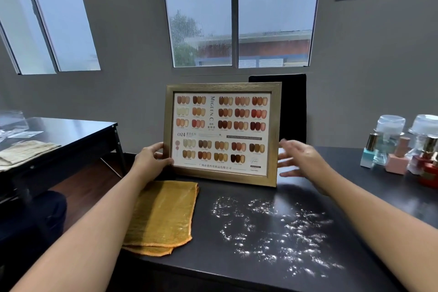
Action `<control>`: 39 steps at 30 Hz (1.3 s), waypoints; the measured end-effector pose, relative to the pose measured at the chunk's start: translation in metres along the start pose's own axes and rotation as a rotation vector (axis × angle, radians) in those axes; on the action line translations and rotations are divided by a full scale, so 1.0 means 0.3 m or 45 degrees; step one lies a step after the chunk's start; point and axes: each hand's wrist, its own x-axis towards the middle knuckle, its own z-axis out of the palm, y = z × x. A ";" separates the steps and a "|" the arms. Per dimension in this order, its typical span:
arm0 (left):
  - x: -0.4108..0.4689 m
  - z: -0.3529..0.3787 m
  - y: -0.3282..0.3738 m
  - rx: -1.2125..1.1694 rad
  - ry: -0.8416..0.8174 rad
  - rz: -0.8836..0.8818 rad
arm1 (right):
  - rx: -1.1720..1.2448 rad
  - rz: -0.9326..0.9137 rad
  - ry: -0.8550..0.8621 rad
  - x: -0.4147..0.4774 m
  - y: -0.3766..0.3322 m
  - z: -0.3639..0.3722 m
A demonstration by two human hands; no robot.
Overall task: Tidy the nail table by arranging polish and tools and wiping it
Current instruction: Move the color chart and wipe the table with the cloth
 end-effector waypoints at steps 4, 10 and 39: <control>0.006 0.000 -0.010 0.008 -0.002 0.011 | -0.004 -0.033 0.254 0.101 -0.008 -0.007; 0.021 -0.010 -0.030 0.015 -0.028 0.032 | -0.370 -0.061 0.058 0.206 0.008 0.067; -0.016 -0.013 -0.022 -0.036 -0.002 0.014 | -0.050 -0.106 -0.066 0.030 0.041 -0.035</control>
